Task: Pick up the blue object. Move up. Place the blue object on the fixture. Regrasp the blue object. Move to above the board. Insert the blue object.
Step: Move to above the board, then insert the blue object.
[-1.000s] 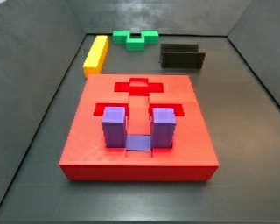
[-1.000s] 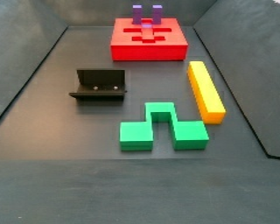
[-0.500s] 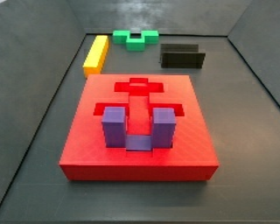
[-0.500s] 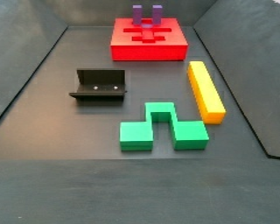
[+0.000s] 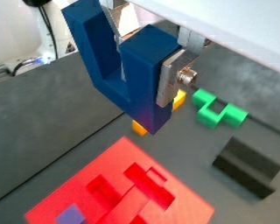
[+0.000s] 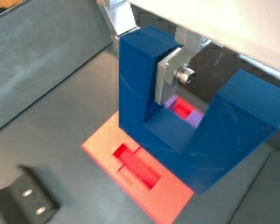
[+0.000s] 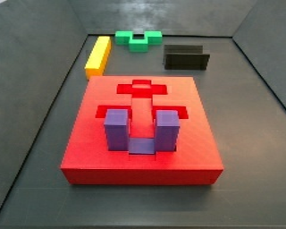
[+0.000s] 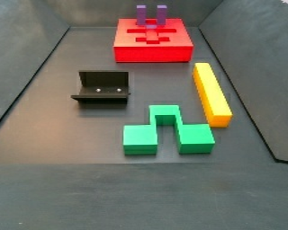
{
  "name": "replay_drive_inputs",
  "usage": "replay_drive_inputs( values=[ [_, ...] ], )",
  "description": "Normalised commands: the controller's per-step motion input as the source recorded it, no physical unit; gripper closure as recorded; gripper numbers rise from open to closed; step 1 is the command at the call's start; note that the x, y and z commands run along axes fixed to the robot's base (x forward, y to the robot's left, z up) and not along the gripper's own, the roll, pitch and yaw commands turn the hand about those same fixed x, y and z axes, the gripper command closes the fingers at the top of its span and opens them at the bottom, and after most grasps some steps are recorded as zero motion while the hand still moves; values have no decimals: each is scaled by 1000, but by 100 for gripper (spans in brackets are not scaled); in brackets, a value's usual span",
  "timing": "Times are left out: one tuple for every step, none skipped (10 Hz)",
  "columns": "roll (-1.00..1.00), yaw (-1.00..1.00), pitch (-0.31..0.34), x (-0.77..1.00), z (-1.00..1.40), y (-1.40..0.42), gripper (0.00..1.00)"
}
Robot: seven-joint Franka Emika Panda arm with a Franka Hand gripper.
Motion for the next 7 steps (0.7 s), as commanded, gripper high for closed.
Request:
replay_drive_inputs(
  values=[
    [-407, 4, -61, -69, 6, -5, 100],
    [-274, 2, -52, -48, 1, 3, 100],
    [-37, 0, -4, 0, 0, 0, 100],
    [-106, 0, -56, 0, 0, 0, 100],
    [-384, 0, -187, 269, 0, 123, 100],
    [-500, -74, -279, 400, 0, 240, 100],
    [-500, -120, -326, 437, 0, 211, 100]
  ],
)
